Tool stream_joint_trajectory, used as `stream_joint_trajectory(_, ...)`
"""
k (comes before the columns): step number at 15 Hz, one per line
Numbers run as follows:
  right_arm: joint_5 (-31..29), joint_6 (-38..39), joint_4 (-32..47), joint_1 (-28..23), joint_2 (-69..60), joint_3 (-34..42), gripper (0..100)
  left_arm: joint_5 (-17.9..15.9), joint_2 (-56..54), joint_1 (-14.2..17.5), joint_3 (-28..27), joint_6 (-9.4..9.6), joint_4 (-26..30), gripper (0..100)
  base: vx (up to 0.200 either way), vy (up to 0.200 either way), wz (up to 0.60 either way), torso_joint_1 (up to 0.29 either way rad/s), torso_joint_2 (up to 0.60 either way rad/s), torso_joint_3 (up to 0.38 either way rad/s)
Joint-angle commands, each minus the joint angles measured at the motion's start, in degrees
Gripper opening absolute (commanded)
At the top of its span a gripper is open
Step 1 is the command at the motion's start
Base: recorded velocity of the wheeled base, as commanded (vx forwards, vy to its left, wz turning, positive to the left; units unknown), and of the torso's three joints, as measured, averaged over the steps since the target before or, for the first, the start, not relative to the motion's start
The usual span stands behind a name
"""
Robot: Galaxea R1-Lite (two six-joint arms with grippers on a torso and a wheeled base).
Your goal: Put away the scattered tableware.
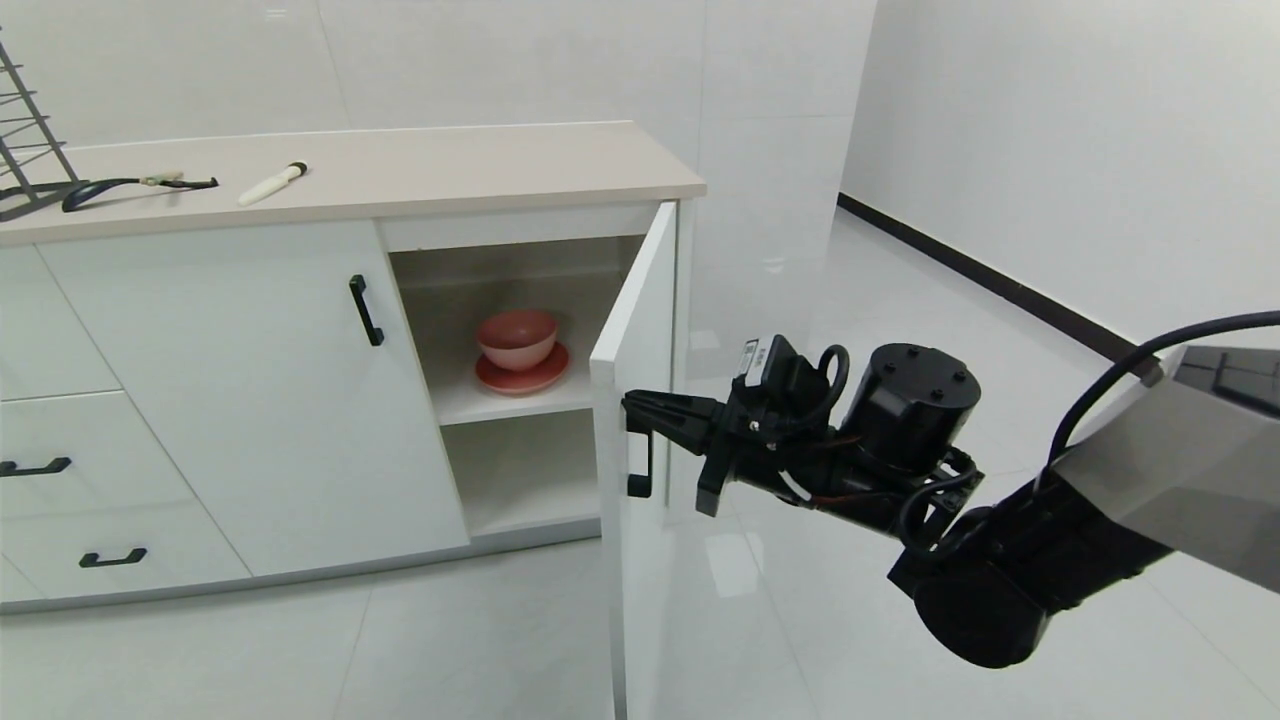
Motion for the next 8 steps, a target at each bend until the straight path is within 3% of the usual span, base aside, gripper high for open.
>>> stream_joint_trajectory(1, 0.0, 0.0, 0.0, -0.5, 2.2, -1.7, 0, 0.0, 0.0, 0.0, 0.0, -0.08, 0.0, 100, 0.000, 0.000, 0.00, 0.000, 0.00, 0.000)
stream_joint_trajectory(8, 0.0, 0.0, 0.0, -0.3, 2.9, -5.0, 0, 0.0, 0.0, 0.0, 0.0, 0.01, 0.0, 100, 0.000, 0.000, 0.00, 0.000, 0.00, 0.000)
